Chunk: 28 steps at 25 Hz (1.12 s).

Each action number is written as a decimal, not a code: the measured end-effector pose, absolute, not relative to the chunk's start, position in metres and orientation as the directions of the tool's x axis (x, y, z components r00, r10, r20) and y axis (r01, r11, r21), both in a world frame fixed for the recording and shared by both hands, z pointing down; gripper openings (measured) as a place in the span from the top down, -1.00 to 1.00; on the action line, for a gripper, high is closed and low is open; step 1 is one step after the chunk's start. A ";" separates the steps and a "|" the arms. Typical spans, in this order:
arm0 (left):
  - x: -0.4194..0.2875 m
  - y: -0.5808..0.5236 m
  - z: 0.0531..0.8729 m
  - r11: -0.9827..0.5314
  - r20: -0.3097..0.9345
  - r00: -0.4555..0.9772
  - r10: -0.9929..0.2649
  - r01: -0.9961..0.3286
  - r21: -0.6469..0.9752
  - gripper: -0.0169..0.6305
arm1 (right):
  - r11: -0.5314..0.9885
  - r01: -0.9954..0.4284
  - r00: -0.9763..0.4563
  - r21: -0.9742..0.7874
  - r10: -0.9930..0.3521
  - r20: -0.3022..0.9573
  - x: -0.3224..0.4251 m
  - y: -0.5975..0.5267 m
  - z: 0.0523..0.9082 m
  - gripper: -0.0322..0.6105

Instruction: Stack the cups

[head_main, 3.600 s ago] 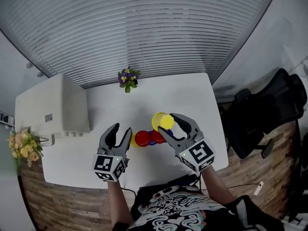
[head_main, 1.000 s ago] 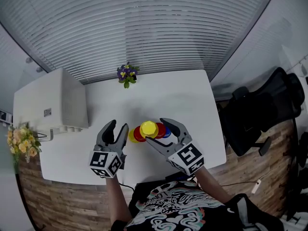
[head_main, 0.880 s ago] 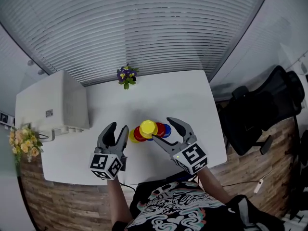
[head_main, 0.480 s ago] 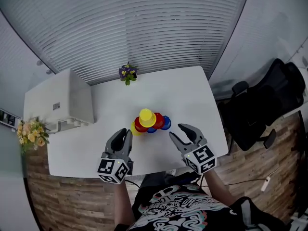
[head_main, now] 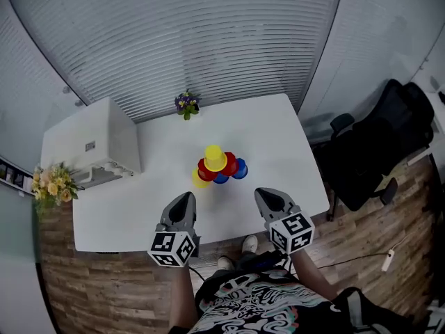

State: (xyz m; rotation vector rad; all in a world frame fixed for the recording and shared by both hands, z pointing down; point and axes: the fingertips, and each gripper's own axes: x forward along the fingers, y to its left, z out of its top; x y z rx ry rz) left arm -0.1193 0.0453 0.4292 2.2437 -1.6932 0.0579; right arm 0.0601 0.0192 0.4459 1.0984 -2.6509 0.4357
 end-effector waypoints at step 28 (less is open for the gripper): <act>-0.133 0.134 0.427 -0.240 0.153 0.283 -0.947 -0.938 0.249 0.94 | 0.559 -0.823 -0.566 -0.102 -0.791 0.232 0.044 0.115 0.420 0.89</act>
